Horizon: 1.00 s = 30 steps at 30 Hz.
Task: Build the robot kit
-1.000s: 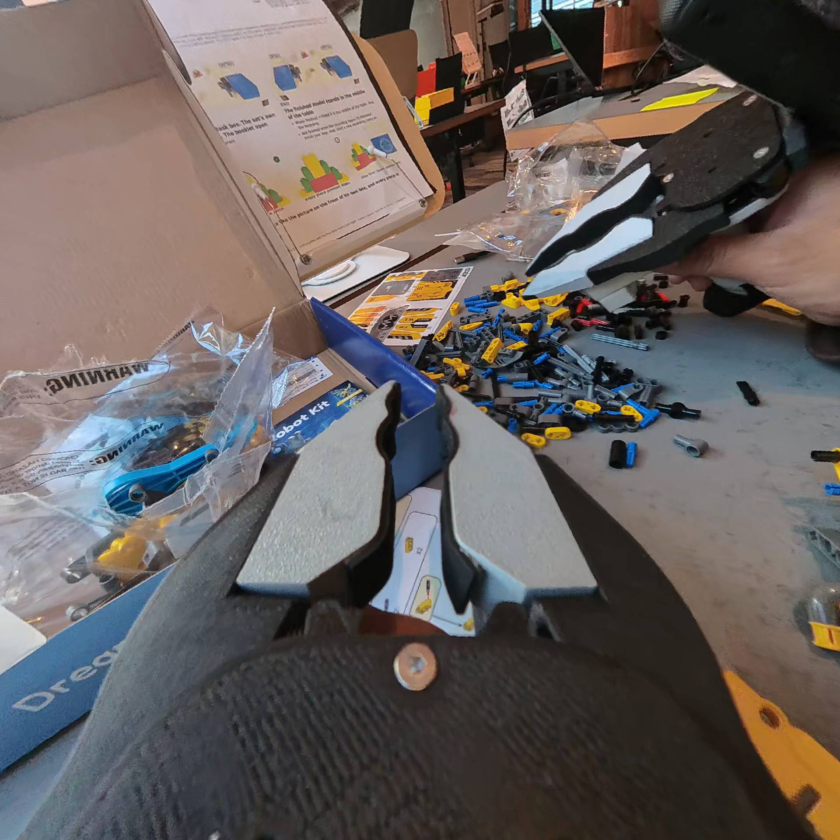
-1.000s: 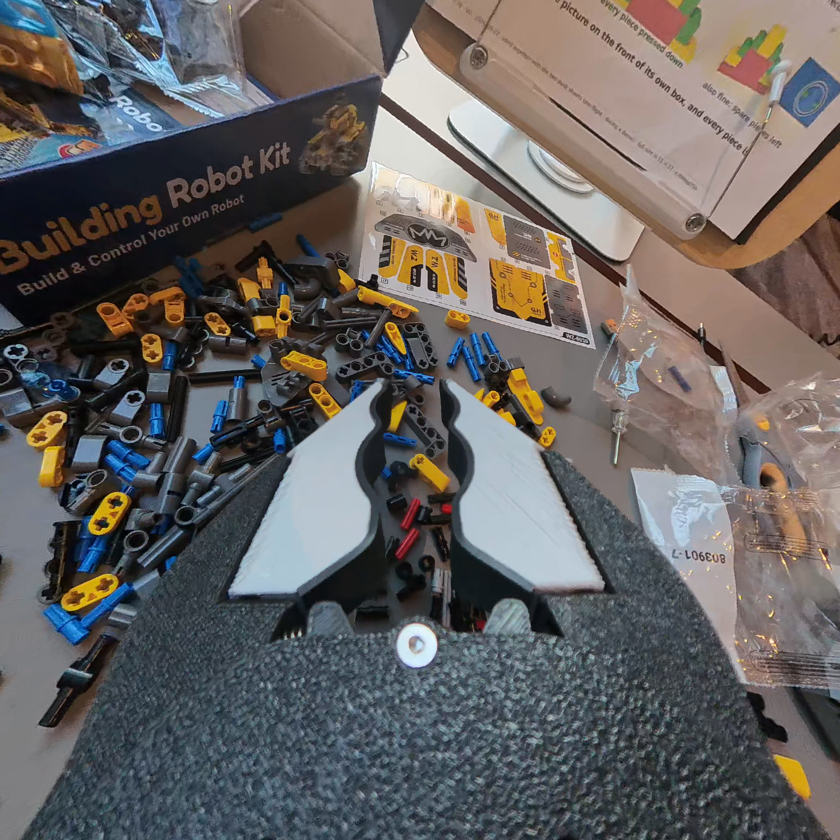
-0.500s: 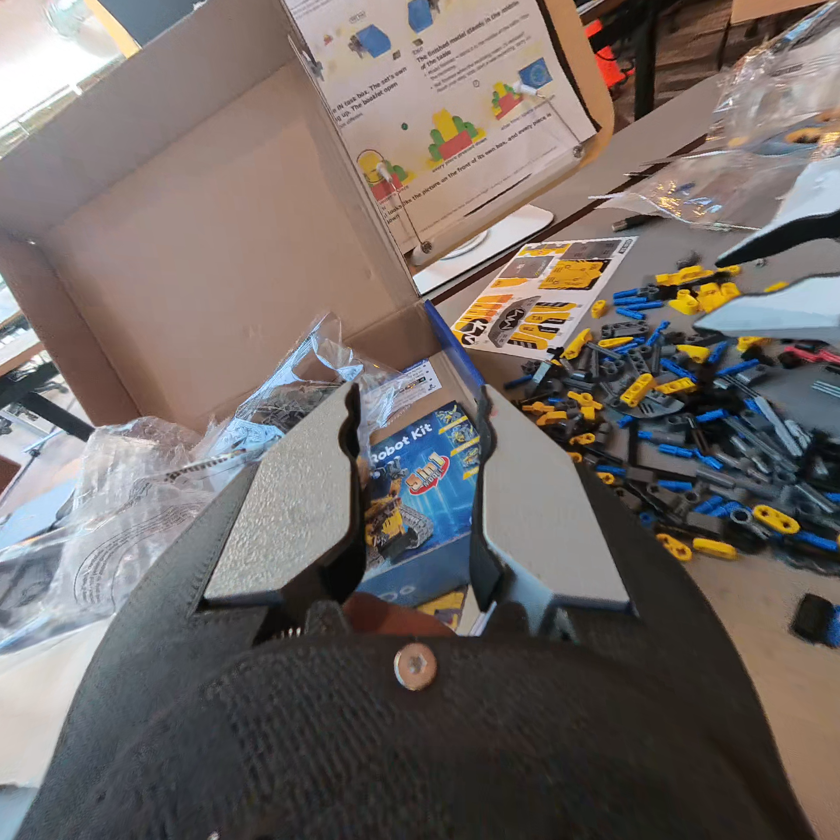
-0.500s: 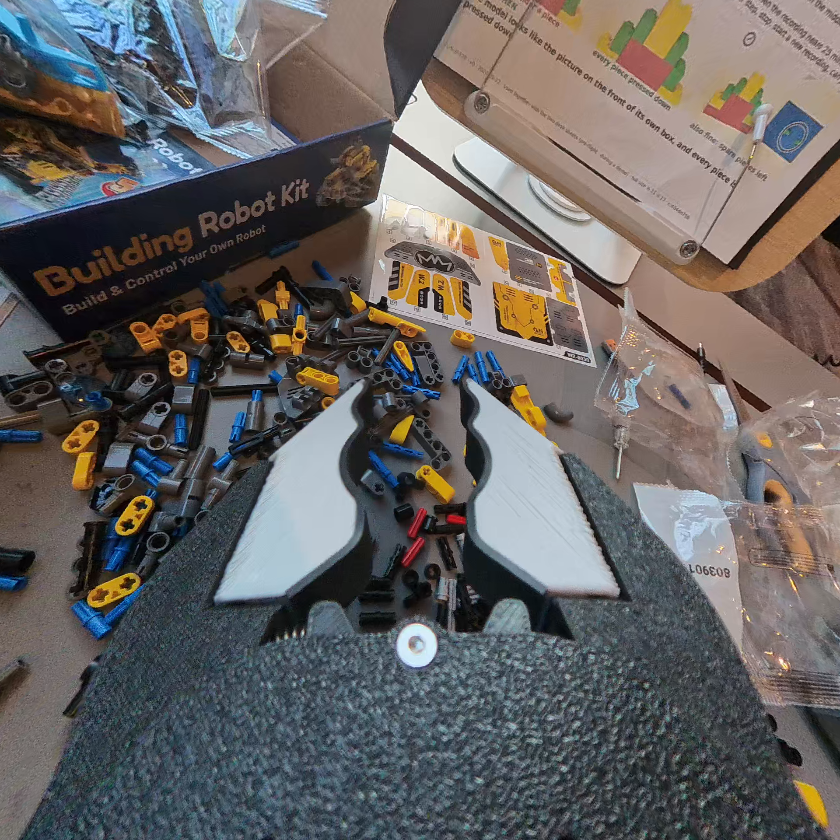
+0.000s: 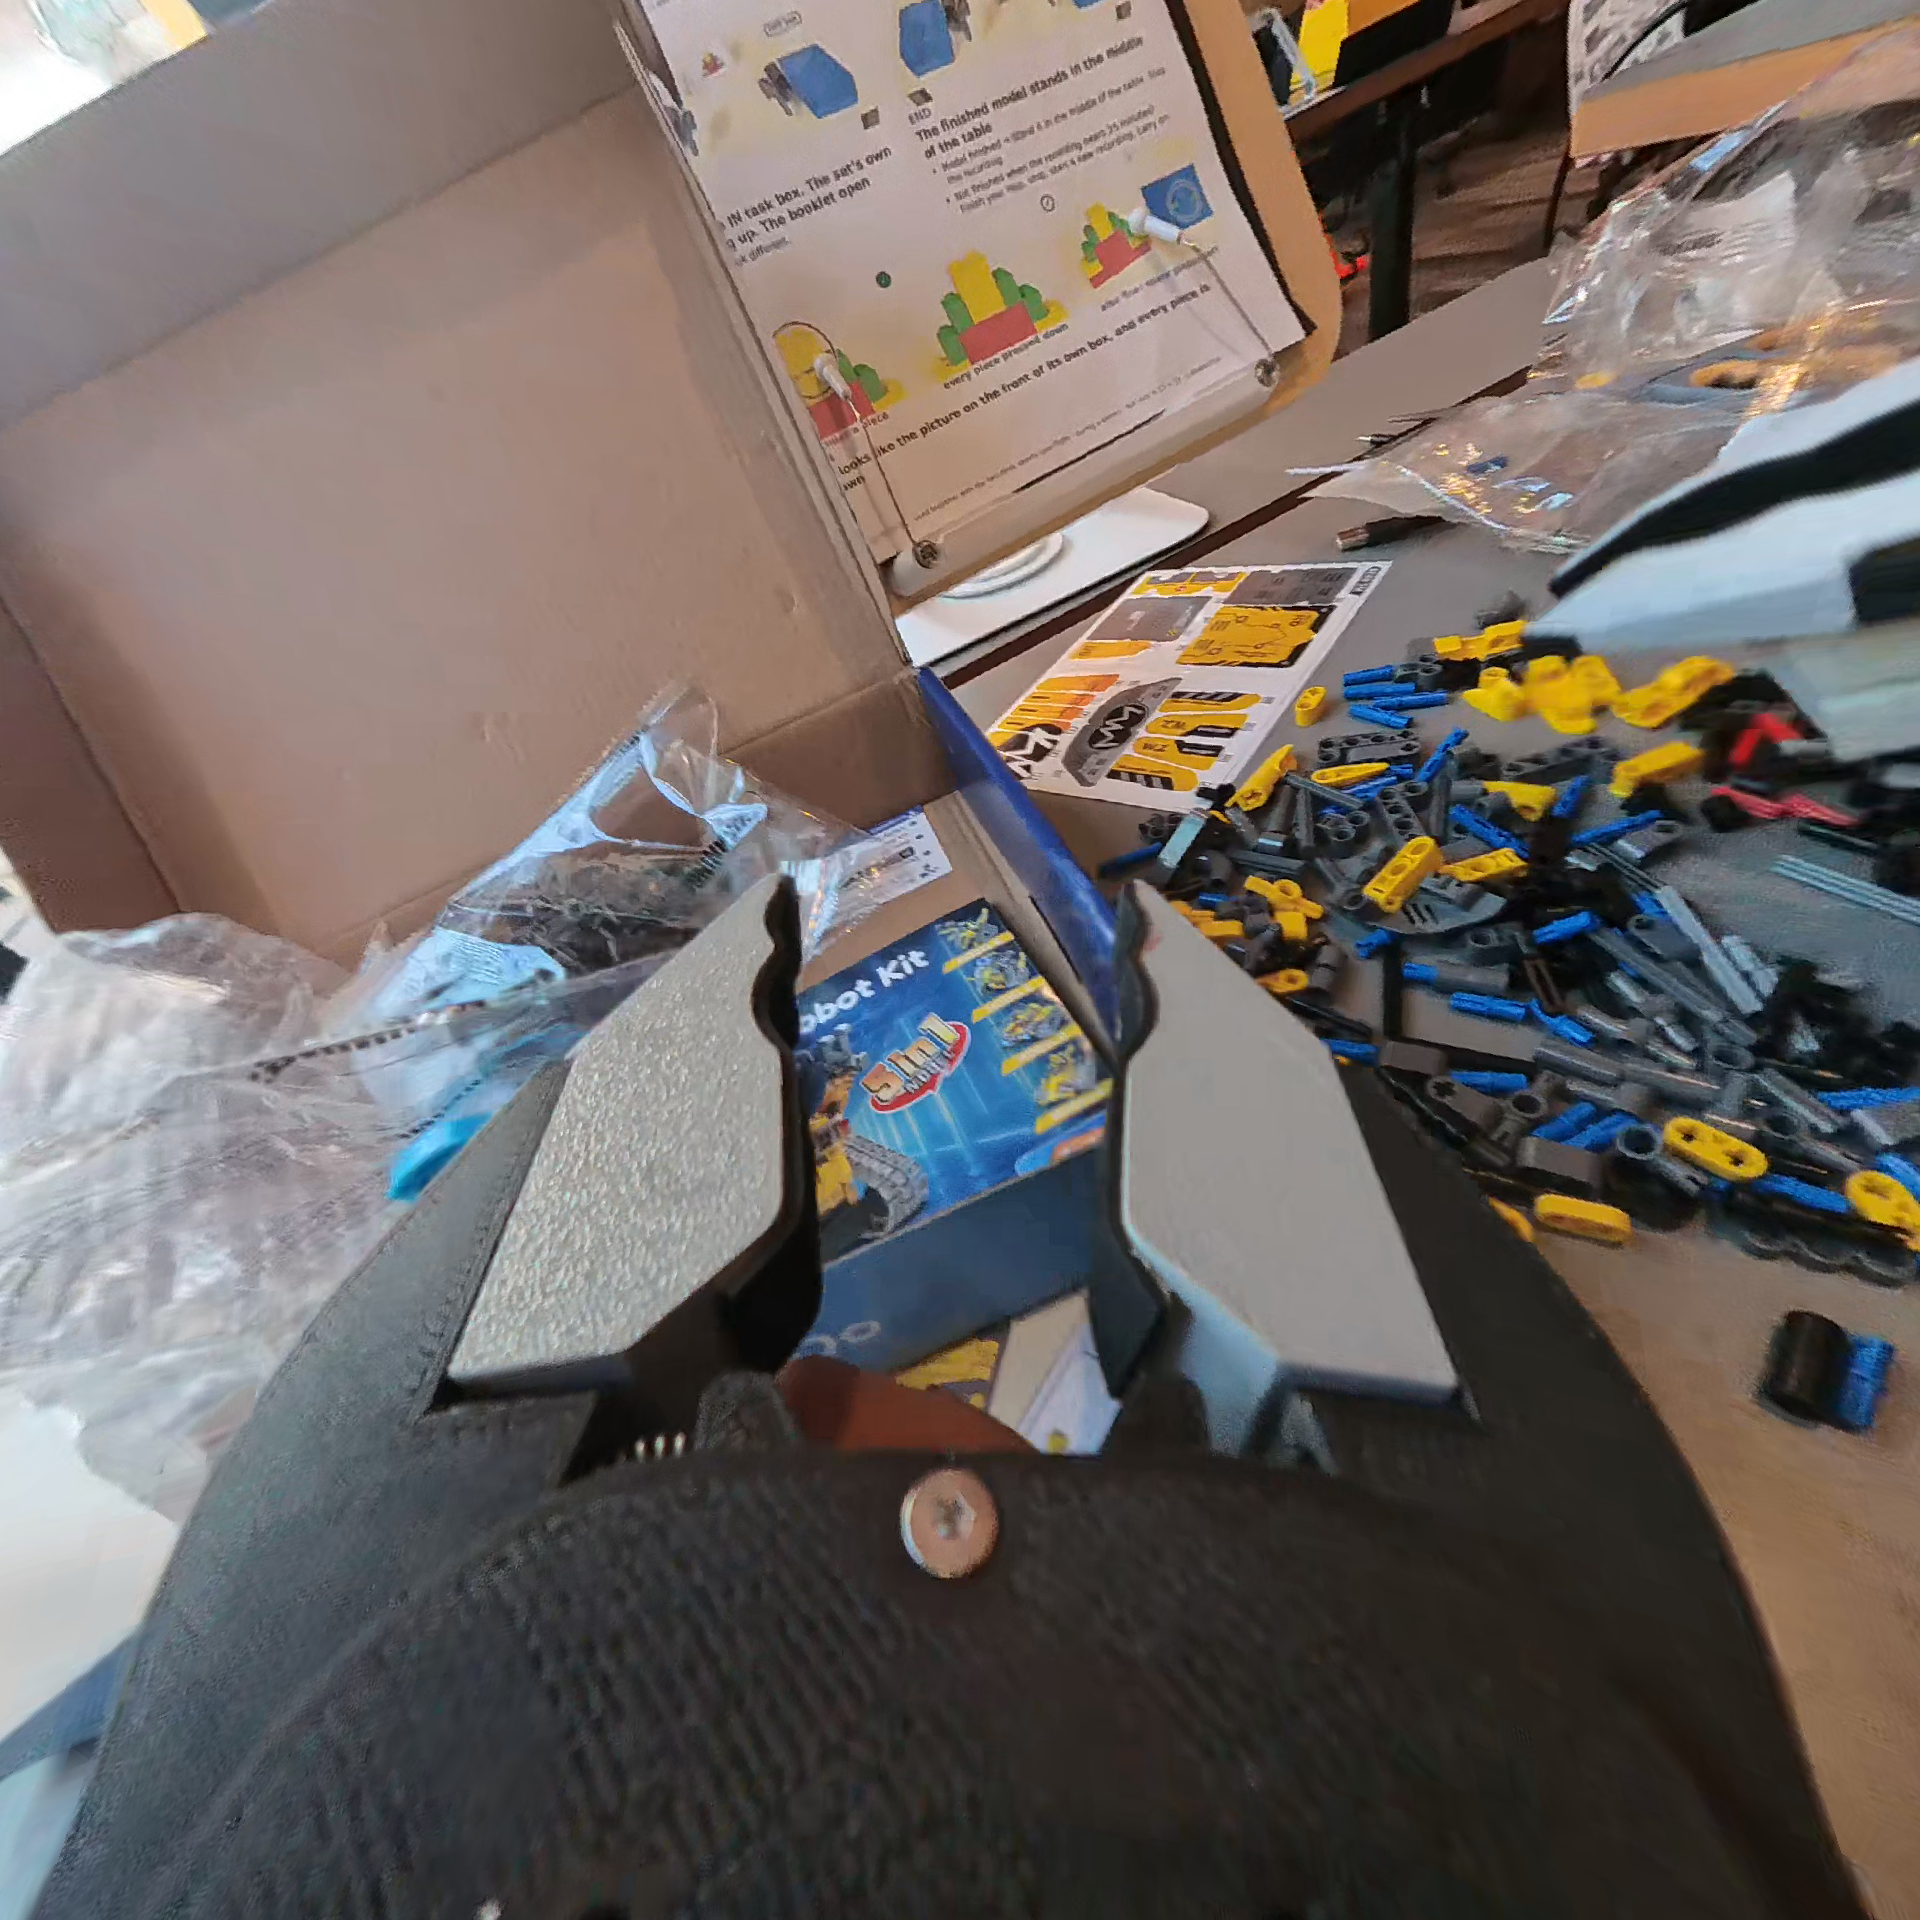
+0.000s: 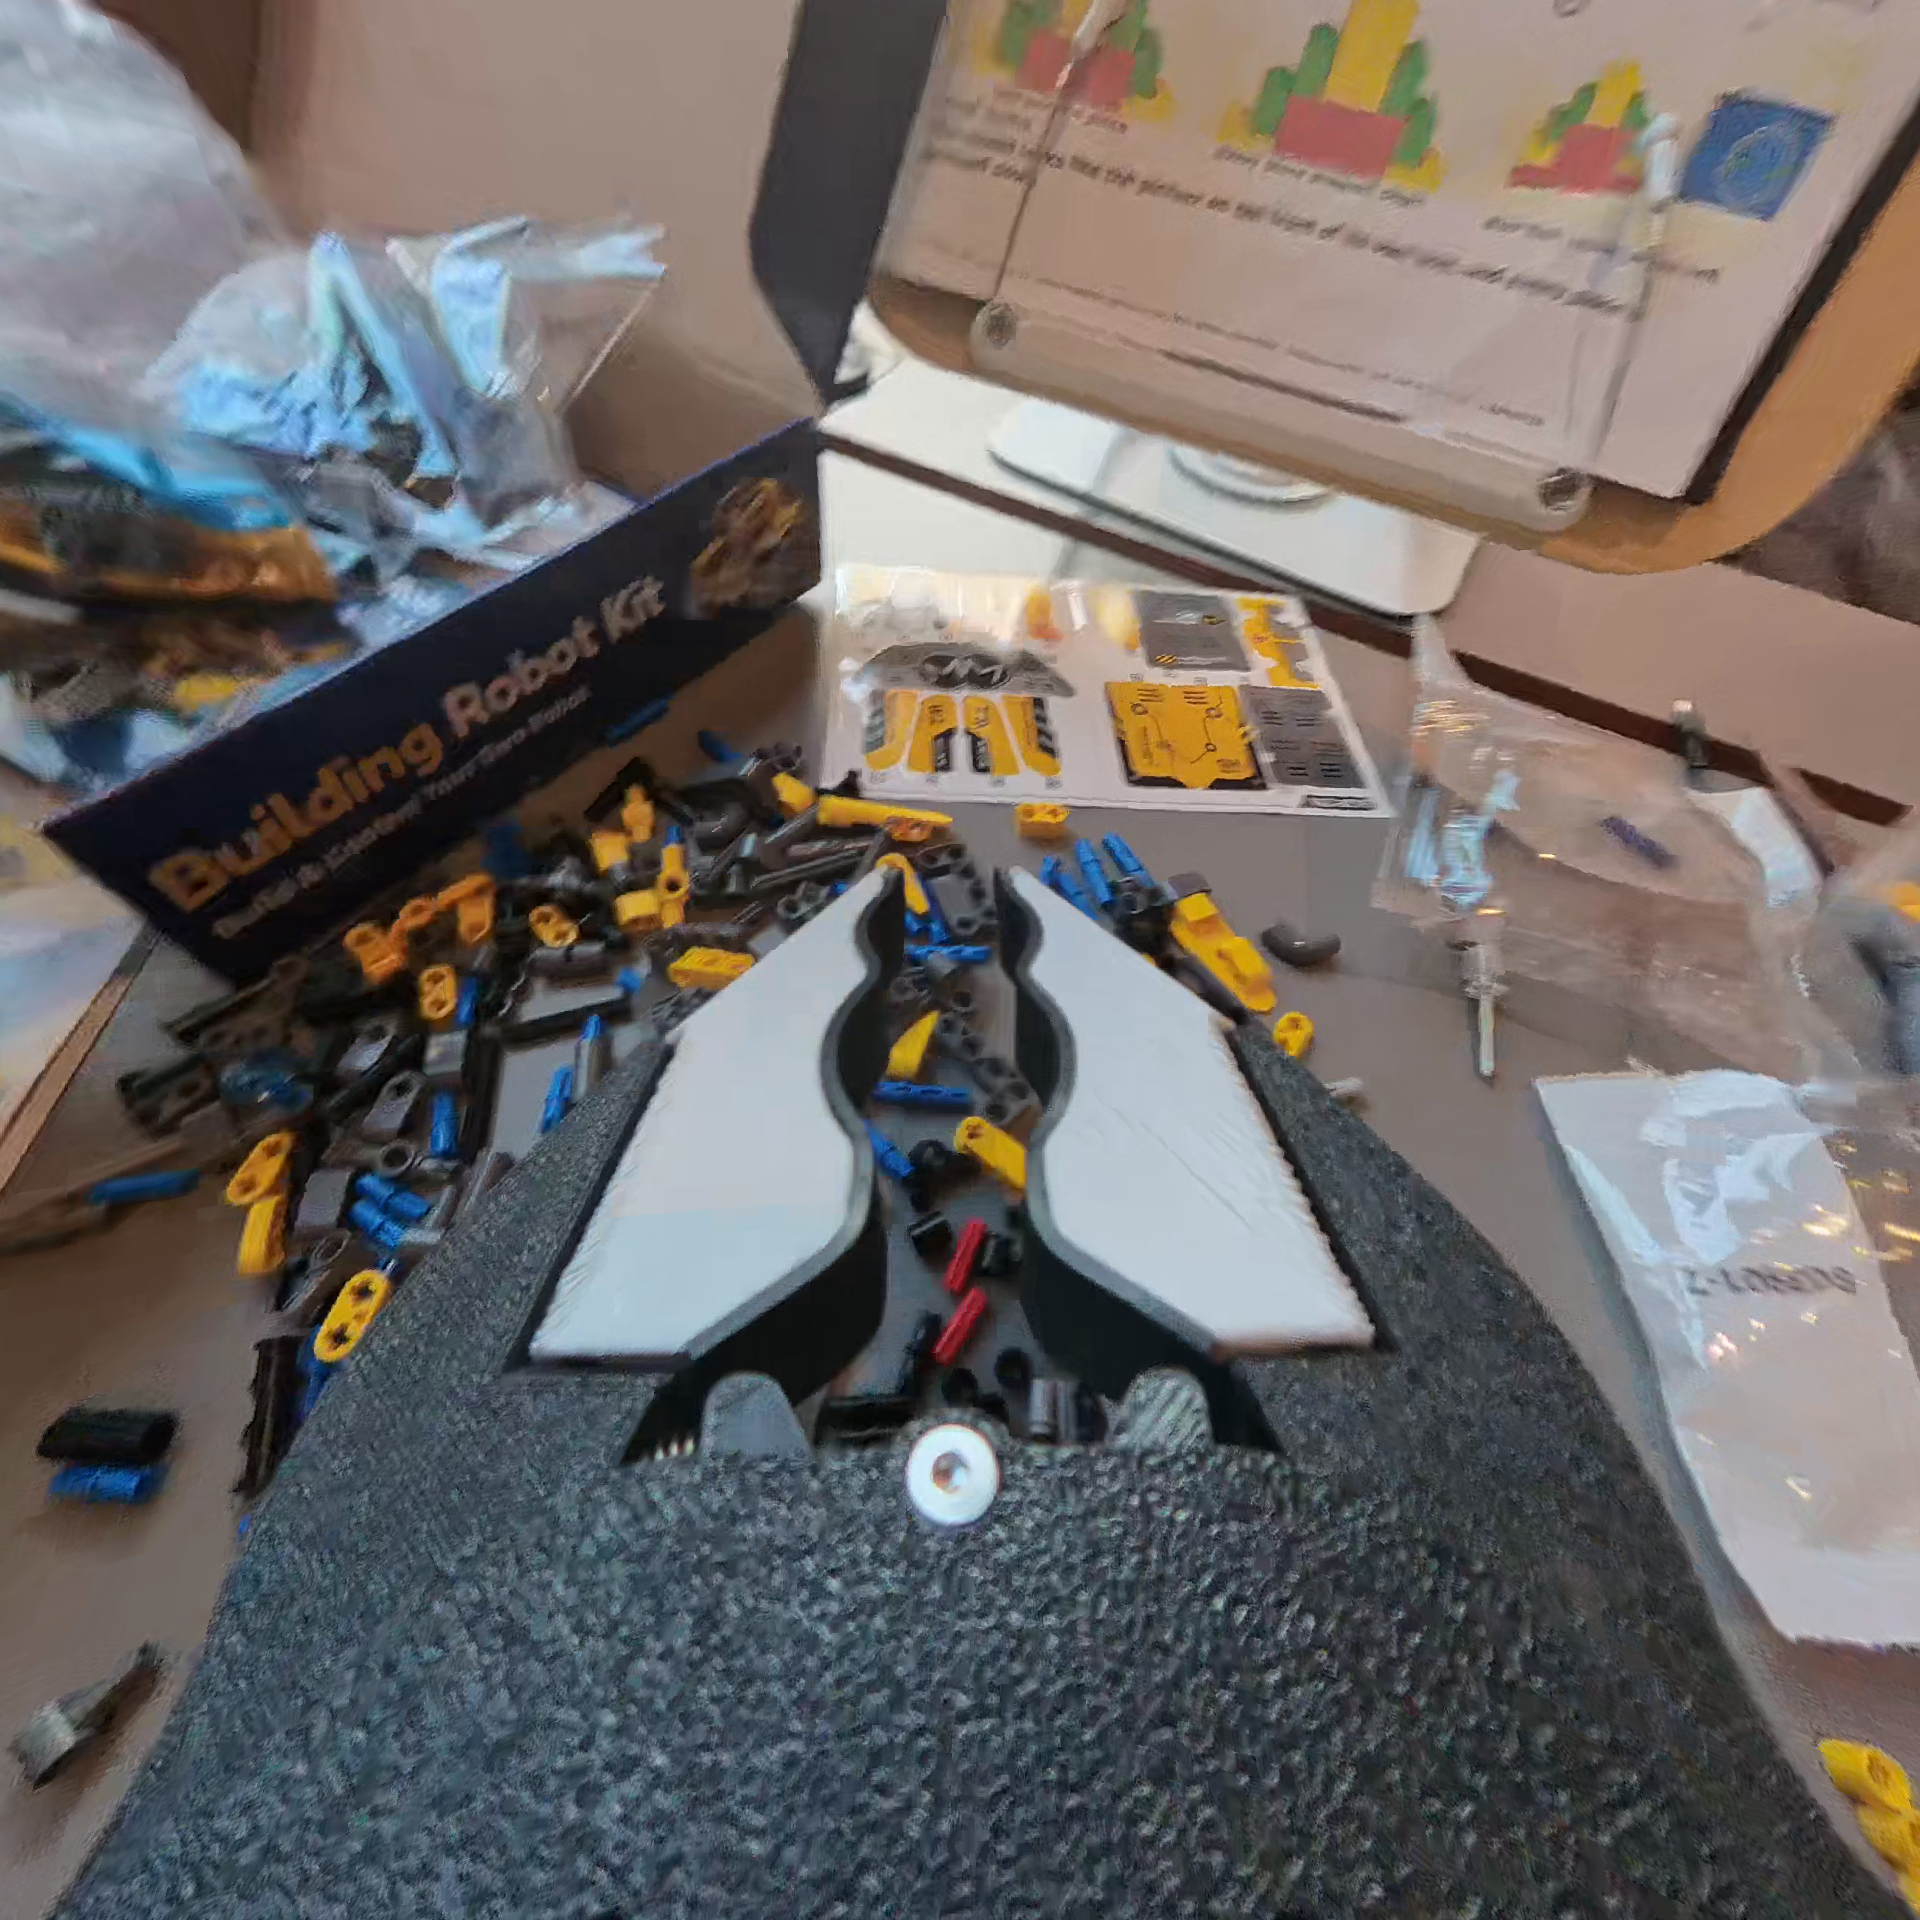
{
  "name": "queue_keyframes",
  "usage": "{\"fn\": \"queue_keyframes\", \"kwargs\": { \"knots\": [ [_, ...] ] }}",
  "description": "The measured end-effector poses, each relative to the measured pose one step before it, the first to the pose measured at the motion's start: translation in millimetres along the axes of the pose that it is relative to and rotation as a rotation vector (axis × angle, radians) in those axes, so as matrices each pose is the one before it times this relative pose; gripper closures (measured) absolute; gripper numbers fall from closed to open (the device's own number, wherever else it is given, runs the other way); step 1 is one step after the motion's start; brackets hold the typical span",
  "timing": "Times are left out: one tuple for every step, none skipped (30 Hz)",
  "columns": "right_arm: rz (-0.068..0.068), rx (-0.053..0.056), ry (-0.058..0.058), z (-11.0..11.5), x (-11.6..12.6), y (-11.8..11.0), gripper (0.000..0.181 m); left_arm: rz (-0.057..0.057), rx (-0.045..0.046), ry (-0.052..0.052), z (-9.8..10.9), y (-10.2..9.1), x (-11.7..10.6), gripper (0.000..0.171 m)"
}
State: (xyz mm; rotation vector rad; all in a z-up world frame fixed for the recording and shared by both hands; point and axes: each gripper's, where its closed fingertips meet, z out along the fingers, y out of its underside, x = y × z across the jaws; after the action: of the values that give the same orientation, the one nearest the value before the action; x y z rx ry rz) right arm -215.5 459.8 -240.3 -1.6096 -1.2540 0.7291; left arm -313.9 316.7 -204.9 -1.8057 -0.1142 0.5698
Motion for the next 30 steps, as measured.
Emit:
{"fn": "queue_keyframes", "kwargs": {
  "knots": [
    [0.0242, 0.0366, 0.0541, -4.87, 14.40, -6.28, 0.161, -0.0263, -0.00562, 0.0182, -0.93, 1.54, 2.98, 0.111],
    [0.0126, 0.0228, 0.0455, -5.67, 12.94, -5.10, 0.160, -0.0200, 0.00390, 0.0105, -1.21, -0.63, 1.37, 0.109],
    [0.0119, 0.0237, 0.0316, -6.01, 10.47, -5.81, 0.161, -0.0140, 0.01010, 0.0034, -1.05, -2.06, 0.19, 0.109],
    [0.0121, 0.0282, 0.0197, -5.62, 8.02, -6.32, 0.164, -0.0064, 0.01018, 0.0025, -0.94, -2.01, -0.05, 0.109],
    [0.0103, 0.0165, 0.0120, -4.12, 6.05, -3.96, 0.168, -0.0023, 0.00645, 0.0036, -0.58, -1.47, 0.00, 0.107],
    [0.0059, -0.0015, 0.0055, -2.06, 3.83, -0.46, 0.169, -0.0047, 0.00331, 0.0023, -0.44, -0.76, -0.13, 0.107],
    [0.0026, -0.0124, 0.0016, -0.13, 2.14, 1.89, 0.168, -0.0075, 0.00170, 0.0054, -0.19, -0.17, 0.39, 0.107],
    [0.0023, -0.0100, -0.0074, 0.46, -0.09, 1.67, 0.165, -0.0080, -0.00075, 0.0088, 0.09, 0.36, 1.01, 0.106],
    [0.0050, 0.0025, -0.0081, -0.26, -0.82, -0.60, 0.163, -0.0055, -0.00133, 0.0059, 0.32, 0.54, 0.67, 0.106],
    [0.0068, 0.0190, -0.0088, -1.53, -1.21, -3.52, 0.163, 0.0000, -0.00030, 0.0029, 0.27, 0.39, 0.47, 0.106],
    [0.0065, 0.0296, -0.0111, -2.51, -1.95, -5.37, 0.163, 0.0048, 0.00081, 0.0003, 0.18, 0.26, 0.24, 0.106],
    [0.0074, 0.0261, -0.0049, -2.63, -0.88, -4.91, 0.163, 0.0062, 0.00175, -0.0020, -0.04, -0.04, -0.10, 0.106],
    [0.0085, 0.0215, -0.0021, -2.41, -0.25, -3.95, 0.163, 0.0032, 0.00209, -0.0022, -0.24, -0.41, -0.16, 0.106],
    [0.0122, 0.0174, -0.0074, -1.85, -0.66, -3.20, 0.163, -0.0009, 0.00287, 0.0009, -0.24, -0.50, 0.09, 0.107],
    [0.0159, 0.0169, -0.0122, -1.78, -0.99, -3.01, 0.163, -0.0034, 0.00276, 0.0029, -0.30, -0.63, 0.29, 0.107],
    [0.0169, 0.0214, -0.0123, -2.06, -0.87, -3.96, 0.163, -0.0030, 0.00255, 0.0043, -0.30, -0.50, 0.48, 0.107],
    [0.0180, 0.0304, -0.0187, -2.51, -1.65, -5.53, 0.163, -0.0028, 0.00296, 0.0042, -0.38, -0.63, 0.40, 0.107],
    [0.0211, 0.0380, -0.0259, -3.29, -2.79, -7.00, 0.163, -0.0024, 0.00577, 0.0075, -0.51, -0.89, 0.95, 0.109],
    [0.0268, 0.0381, -0.0203, -4.44, -2.01, -7.66, 0.167, -0.0005, 0.00369, 0.0100, -0.35, -0.46, 1.65, 0.109],
    [0.0304, 0.0456, -0.0240, -5.65, -2.42, -9.32, 0.170, 0.0026, -0.00127, 0.0074, -0.05, 0.43, 1.56, 0.108],
    [0.0282, 0.0542, -0.0293, -6.49, -3.43, -10.97, 0.171, 0.0052, -0.00287, 0.0036, 0.09, 0.67, 1.47, 0.108],
    [0.0169, 0.0483, -0.0208, -6.06, -2.66, -10.29, 0.174, 0.0057, -0.00154, 0.0022, 0.12, 0.63, 1.56, 0.107],
    [-0.0006, 0.0249, -0.0183, -3.80, -2.36, -5.67, 0.180, 0.0057, -0.00118, 0.0052, 0.10, 0.46, 2.06, 0.107],
    [-0.0138, -0.0175, -0.0163, -0.17, -1.93, 2.44, 0.181, 0.0050, -0.00142, 0.0045, 0.05, 0.29, 1.96, 0.107],
    [-0.0159, -0.0608, -0.0119, 3.65, -1.00, 11.09, 0.181, 0.0046, -0.00030, 0.0037, 0.09, 0.08, 1.64, 0.108],
    [-0.0083, -0.0898, -0.0149, 7.20, -1.86, 16.76, 0.179, 0.0042, 0.00112, 0.0039, -0.05, -0.03, 1.52, 0.108],
    [-0.0048, -0.1114, -0.0208, 9.72, -3.37, 20.26, 0.174, 0.0048, 0.00020, 0.0045, -0.09, 0.02, 1.44, 0.108],
    [-0.0056, -0.1181, -0.0123, 10.77, -2.95, 21.31, 0.163, 0.0044, -0.00101, 0.0030, -0.05, 0.25, 0.90, 0.108],
    [-0.0130, -0.1060, -0.0132, 10.29, -4.29, 19.22, 0.156, 0.0035, 0.00015, 0.0017, -0.11, 0.08, 0.51, 0.108],
    [-0.0302, -0.0842, -0.0386, 9.40, -9.07, 15.78, 0.158, 0.0028, 0.00111, 0.0022, -0.21, 0.00, 0.14, 0.109]
  ]
}}
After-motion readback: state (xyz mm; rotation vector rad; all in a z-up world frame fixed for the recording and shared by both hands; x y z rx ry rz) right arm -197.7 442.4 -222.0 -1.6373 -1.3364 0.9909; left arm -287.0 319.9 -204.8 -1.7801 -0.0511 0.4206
